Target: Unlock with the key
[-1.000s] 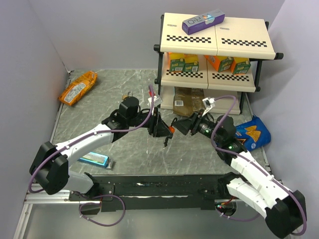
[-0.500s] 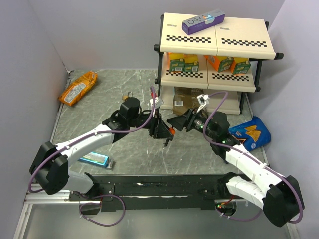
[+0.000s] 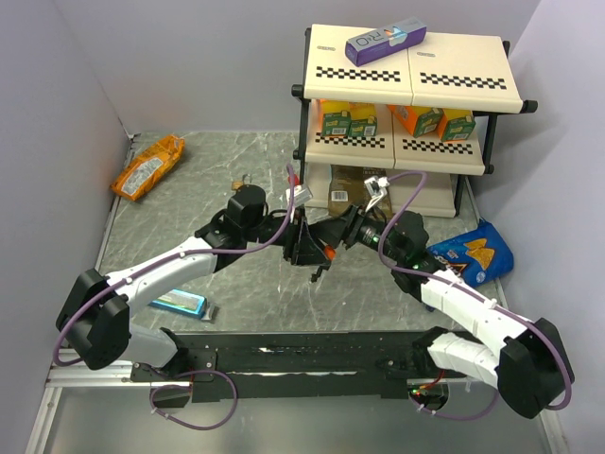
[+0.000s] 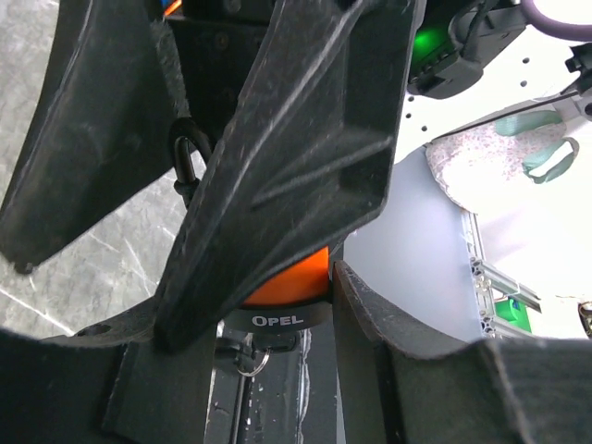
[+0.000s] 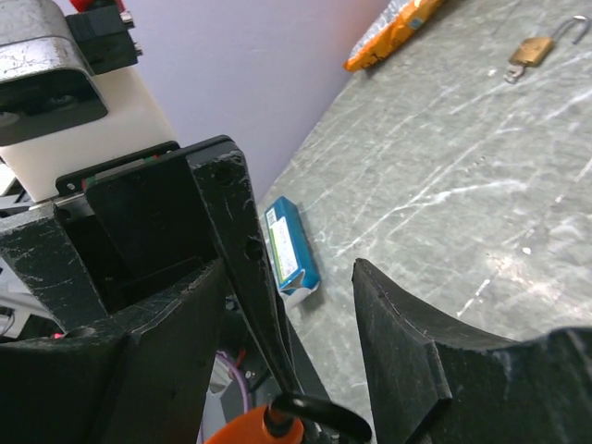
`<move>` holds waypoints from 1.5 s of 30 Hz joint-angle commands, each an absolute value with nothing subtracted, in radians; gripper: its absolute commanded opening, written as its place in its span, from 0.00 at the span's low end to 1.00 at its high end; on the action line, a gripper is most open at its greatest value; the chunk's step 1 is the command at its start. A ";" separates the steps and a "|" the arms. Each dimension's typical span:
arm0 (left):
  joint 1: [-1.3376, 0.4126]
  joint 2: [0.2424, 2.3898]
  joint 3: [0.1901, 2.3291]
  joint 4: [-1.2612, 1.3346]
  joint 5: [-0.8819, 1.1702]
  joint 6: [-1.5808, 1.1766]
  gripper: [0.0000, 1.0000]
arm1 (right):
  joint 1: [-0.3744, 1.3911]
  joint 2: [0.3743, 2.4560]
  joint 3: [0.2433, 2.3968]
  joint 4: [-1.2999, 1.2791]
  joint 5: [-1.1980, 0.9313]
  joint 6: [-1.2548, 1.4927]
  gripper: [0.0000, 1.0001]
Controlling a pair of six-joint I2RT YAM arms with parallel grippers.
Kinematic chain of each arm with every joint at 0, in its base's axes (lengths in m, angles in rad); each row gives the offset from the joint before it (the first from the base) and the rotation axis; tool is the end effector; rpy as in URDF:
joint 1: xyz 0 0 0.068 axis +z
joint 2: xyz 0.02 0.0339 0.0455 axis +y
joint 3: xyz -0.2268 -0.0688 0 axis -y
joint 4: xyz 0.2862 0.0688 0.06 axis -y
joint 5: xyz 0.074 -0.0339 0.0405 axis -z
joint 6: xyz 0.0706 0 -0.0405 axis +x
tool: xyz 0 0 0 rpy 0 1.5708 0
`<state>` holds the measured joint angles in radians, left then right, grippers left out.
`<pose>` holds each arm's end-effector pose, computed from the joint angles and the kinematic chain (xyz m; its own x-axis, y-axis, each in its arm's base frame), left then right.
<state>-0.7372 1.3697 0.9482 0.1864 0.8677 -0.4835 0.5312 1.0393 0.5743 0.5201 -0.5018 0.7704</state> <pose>0.2427 -0.2931 0.2455 -0.6101 0.1479 -0.7784 0.7909 0.0551 -0.6094 0.2617 0.1931 0.2418 -0.5636 0.3770 -0.7350 -0.6489 0.3484 0.6764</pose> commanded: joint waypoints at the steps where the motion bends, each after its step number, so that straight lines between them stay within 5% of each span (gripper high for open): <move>1: -0.750 1.353 0.953 0.299 0.927 -0.503 0.01 | 0.554 1.055 0.623 0.623 -0.482 0.798 0.63; 26: -0.785 1.351 0.933 0.371 0.973 -0.543 0.01 | 0.600 1.160 0.630 0.850 -0.454 0.807 0.62; 45: -0.738 1.341 0.963 0.181 0.704 -0.459 0.01 | 0.466 0.835 0.626 0.384 -0.207 0.578 0.75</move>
<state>-0.7567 1.3712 0.9218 0.1940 0.7811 -0.4900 0.4961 0.8841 0.5919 0.4843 -0.2829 0.6250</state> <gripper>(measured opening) 0.499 0.747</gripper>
